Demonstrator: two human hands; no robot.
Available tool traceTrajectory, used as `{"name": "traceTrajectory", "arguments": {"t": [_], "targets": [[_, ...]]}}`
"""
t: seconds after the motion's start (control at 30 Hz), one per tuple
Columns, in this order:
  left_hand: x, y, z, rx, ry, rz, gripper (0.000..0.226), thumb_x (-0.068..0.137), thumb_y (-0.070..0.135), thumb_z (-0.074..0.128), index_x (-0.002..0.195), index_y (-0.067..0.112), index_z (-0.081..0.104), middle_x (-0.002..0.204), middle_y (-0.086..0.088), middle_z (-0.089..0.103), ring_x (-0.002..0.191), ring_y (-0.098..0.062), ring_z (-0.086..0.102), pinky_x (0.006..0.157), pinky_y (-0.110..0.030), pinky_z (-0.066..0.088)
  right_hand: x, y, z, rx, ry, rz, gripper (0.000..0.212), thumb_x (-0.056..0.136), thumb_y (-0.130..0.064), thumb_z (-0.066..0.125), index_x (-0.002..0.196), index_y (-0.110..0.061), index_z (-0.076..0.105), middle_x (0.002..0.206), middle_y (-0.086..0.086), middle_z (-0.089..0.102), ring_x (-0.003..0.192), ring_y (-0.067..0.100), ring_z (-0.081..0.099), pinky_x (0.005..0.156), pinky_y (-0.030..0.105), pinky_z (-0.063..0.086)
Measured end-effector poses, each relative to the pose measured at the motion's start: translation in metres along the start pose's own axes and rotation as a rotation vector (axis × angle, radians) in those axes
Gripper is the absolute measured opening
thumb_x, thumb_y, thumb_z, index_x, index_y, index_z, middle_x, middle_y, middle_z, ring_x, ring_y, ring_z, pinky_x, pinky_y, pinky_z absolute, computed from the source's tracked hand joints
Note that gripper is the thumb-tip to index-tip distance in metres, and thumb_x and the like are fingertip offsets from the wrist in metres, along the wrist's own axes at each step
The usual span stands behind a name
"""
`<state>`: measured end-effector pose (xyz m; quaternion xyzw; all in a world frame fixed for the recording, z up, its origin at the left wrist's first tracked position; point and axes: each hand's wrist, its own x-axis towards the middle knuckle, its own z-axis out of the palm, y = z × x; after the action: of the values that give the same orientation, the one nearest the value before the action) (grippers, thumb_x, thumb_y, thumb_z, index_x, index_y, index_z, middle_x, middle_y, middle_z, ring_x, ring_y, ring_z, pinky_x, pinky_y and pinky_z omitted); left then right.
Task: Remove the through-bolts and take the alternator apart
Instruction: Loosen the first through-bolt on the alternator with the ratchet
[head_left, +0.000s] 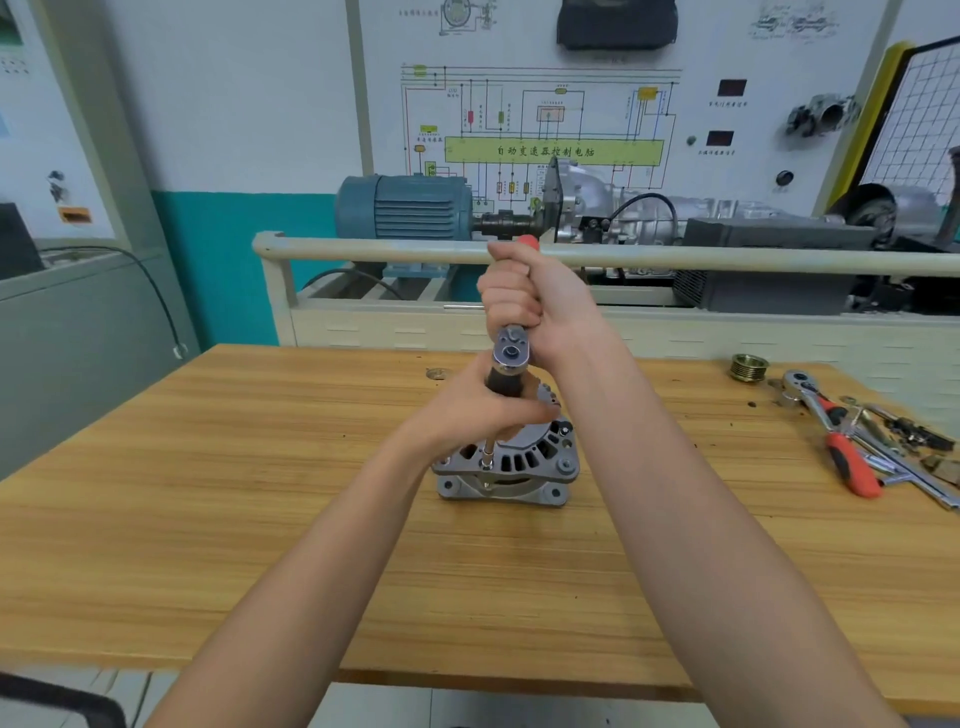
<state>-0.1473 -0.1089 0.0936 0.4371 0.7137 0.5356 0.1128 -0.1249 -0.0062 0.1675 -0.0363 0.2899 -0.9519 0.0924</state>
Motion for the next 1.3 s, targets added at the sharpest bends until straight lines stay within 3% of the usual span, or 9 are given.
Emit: {"name": "traceTrajectory", "arguments": {"t": [0.2, 0.43, 0.6, 0.67, 0.87, 0.93, 1.1, 1.17, 1.3], "targets": [[0.009, -0.002, 0.022, -0.241, 0.639, -0.053, 0.038, 0.076, -0.002, 0.061, 0.051, 0.015, 0.038, 0.044, 0.002, 0.036, 0.040, -0.011, 0.030, 0.044, -0.023, 0.028, 0.004, 0.010, 0.004, 0.150, 0.186, -0.371, 0.045, 0.098, -0.019, 0.044, 0.056, -0.018, 0.030, 0.035, -0.007, 0.020, 0.025, 0.007, 0.015, 0.025, 0.017, 0.014], [-0.006, 0.004, -0.003, 0.007, -0.043, -0.038, 0.038, 0.072, 0.014, 0.070, 0.044, 0.021, 0.045, 0.045, 0.002, 0.043, 0.043, -0.011, 0.037, 0.048, -0.019, 0.033, 0.001, 0.002, 0.004, -0.072, -0.001, 0.016, 0.053, 0.099, -0.020, 0.043, 0.047, -0.017, 0.030, 0.037, -0.007, 0.022, 0.023, 0.006, 0.020, 0.024, 0.015, 0.013], [0.009, 0.003, 0.019, -0.192, 0.580, -0.133, 0.035, 0.077, -0.003, 0.061, 0.054, 0.013, 0.039, 0.047, 0.001, 0.039, 0.040, -0.012, 0.033, 0.044, -0.023, 0.029, 0.006, 0.011, 0.006, 0.158, 0.188, -0.360, 0.045, 0.098, -0.018, 0.045, 0.055, -0.018, 0.031, 0.035, -0.008, 0.021, 0.024, 0.006, 0.016, 0.025, 0.017, 0.014], [0.012, 0.002, 0.025, -0.202, 0.694, -0.139, 0.035, 0.076, -0.001, 0.060, 0.054, 0.014, 0.038, 0.046, 0.003, 0.038, 0.040, -0.010, 0.031, 0.043, -0.022, 0.028, 0.004, 0.012, 0.005, 0.160, 0.223, -0.441, 0.043, 0.098, -0.018, 0.044, 0.058, -0.018, 0.031, 0.036, -0.008, 0.020, 0.026, 0.007, 0.015, 0.026, 0.018, 0.014], [-0.002, 0.003, -0.005, -0.037, -0.083, -0.008, 0.038, 0.075, 0.010, 0.067, 0.044, 0.017, 0.044, 0.044, -0.002, 0.042, 0.043, -0.014, 0.037, 0.051, -0.022, 0.035, -0.001, -0.001, 0.003, -0.034, 0.012, -0.012, 0.054, 0.098, -0.019, 0.043, 0.045, -0.017, 0.032, 0.036, -0.007, 0.023, 0.024, 0.006, 0.020, 0.025, 0.016, 0.014], [0.000, 0.002, -0.002, 0.020, -0.012, -0.032, 0.042, 0.076, 0.008, 0.066, 0.043, 0.019, 0.042, 0.042, 0.001, 0.042, 0.041, -0.012, 0.036, 0.048, -0.020, 0.033, 0.001, 0.002, 0.005, -0.050, 0.005, 0.009, 0.056, 0.099, -0.020, 0.043, 0.044, -0.016, 0.033, 0.036, -0.007, 0.024, 0.023, 0.005, 0.021, 0.024, 0.014, 0.013], [0.009, 0.002, 0.022, -0.278, 0.654, -0.114, 0.035, 0.076, -0.005, 0.058, 0.054, 0.013, 0.038, 0.047, 0.000, 0.037, 0.041, -0.011, 0.030, 0.041, -0.020, 0.028, 0.005, 0.011, 0.009, 0.137, 0.211, -0.371, 0.045, 0.098, -0.020, 0.047, 0.056, -0.019, 0.031, 0.036, -0.008, 0.021, 0.025, 0.006, 0.016, 0.026, 0.017, 0.014], [0.007, -0.003, 0.018, -0.209, 0.547, -0.066, 0.038, 0.075, -0.005, 0.061, 0.051, 0.015, 0.039, 0.044, 0.004, 0.038, 0.039, -0.009, 0.032, 0.042, -0.020, 0.029, 0.002, 0.010, 0.008, 0.097, 0.197, -0.345, 0.047, 0.098, -0.019, 0.046, 0.054, -0.019, 0.031, 0.036, -0.008, 0.020, 0.025, 0.006, 0.015, 0.025, 0.017, 0.014], [-0.006, 0.001, -0.003, 0.005, -0.050, 0.006, 0.035, 0.070, 0.010, 0.068, 0.045, 0.019, 0.046, 0.046, 0.003, 0.047, 0.045, -0.010, 0.041, 0.051, -0.018, 0.036, 0.000, 0.004, 0.007, -0.080, 0.013, -0.010, 0.053, 0.098, -0.019, 0.043, 0.046, -0.018, 0.031, 0.036, -0.007, 0.023, 0.024, 0.005, 0.019, 0.024, 0.015, 0.013]]}}
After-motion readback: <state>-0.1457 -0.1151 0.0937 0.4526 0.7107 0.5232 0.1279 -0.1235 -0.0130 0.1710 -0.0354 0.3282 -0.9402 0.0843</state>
